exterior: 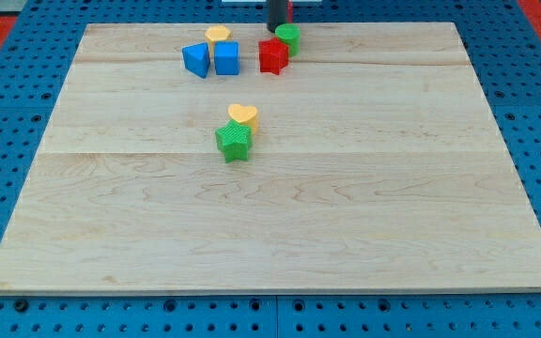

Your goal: Slide green circle slightly down

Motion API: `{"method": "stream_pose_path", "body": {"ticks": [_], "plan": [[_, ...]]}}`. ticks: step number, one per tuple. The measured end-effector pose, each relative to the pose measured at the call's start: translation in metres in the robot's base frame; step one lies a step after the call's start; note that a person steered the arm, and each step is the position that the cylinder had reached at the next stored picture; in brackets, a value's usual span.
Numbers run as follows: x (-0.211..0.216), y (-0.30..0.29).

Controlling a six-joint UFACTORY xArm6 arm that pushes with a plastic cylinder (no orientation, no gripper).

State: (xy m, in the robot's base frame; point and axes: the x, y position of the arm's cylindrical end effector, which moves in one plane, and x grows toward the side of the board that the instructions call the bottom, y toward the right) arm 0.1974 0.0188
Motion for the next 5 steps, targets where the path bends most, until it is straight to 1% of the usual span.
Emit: {"method": "stream_pose_path", "body": {"ticks": [1, 2, 3, 4, 5], "plan": [[0.002, 0.033], [0.013, 0.059], [0.018, 0.076], [-0.006, 0.075], [-0.005, 0.044]]}}
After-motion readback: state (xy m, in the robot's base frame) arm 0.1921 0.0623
